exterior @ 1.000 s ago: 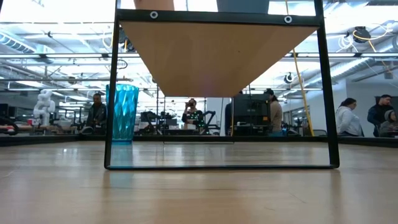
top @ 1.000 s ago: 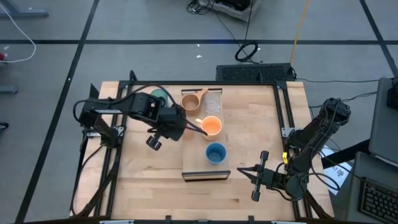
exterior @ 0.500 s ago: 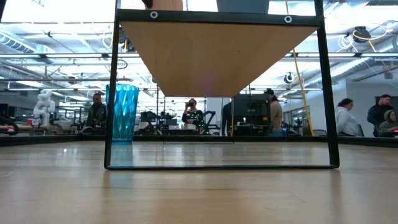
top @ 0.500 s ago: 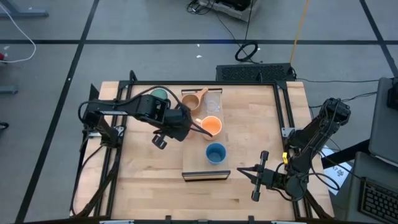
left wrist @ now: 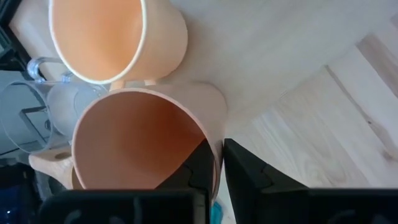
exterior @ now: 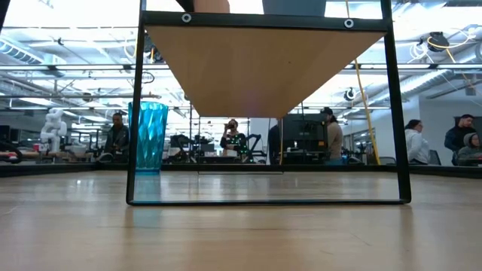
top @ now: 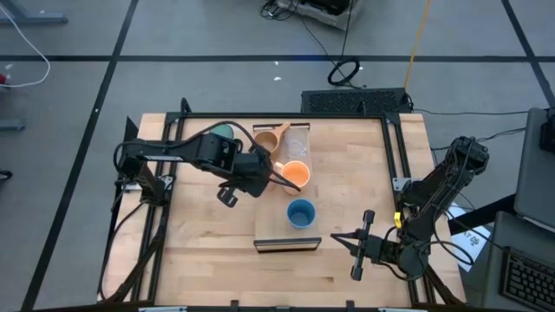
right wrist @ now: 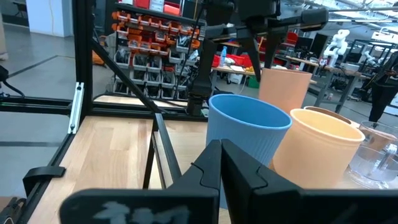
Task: Stack small to large cups/mugs on shelf
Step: Put the orange cup on the shelf
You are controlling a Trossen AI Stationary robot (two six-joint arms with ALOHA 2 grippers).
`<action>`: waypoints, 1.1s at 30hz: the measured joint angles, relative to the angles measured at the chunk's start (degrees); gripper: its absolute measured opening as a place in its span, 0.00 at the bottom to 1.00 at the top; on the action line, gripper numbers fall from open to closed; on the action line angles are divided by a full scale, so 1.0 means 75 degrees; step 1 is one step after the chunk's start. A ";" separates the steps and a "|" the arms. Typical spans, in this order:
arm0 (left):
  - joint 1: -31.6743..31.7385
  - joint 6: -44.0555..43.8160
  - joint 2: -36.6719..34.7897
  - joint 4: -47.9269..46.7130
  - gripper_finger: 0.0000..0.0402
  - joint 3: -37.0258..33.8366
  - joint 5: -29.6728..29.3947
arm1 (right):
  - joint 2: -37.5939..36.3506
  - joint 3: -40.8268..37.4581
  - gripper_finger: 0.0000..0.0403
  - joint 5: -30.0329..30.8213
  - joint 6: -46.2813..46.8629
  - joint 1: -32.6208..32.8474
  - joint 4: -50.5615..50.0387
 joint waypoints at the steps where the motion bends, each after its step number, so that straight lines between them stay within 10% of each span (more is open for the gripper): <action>1: 0.0000 0.0003 0.0000 0.0032 0.09 0.0000 -0.0001 | 0.0000 0.0000 0.00 0.0000 0.0003 0.0000 -0.0003; 33: -0.0294 -0.0607 -0.0240 0.0320 0.38 0.0006 -0.0854 | 0.0000 0.0000 0.00 -0.0017 0.0009 0.0003 -0.0005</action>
